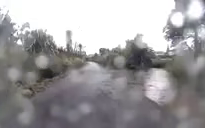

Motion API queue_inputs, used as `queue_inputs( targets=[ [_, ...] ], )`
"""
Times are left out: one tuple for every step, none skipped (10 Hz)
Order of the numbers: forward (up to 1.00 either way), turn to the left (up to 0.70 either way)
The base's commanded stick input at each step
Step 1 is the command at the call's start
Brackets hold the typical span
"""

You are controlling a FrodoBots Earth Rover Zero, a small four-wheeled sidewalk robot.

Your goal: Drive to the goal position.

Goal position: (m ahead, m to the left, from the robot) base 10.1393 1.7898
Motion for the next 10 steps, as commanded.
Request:
queue_inputs(
  targets=[
    [1.0, 0.0],
    [1.0, 0.0],
    [1.0, 0.0],
    [1.0, 0.0],
    [1.0, 0.0],
    [1.0, 0.0],
    [1.0, 0.0],
    [1.0, 0.33],
    [1.0, 0.34],
    [1.0, 0.35]
  ],
)
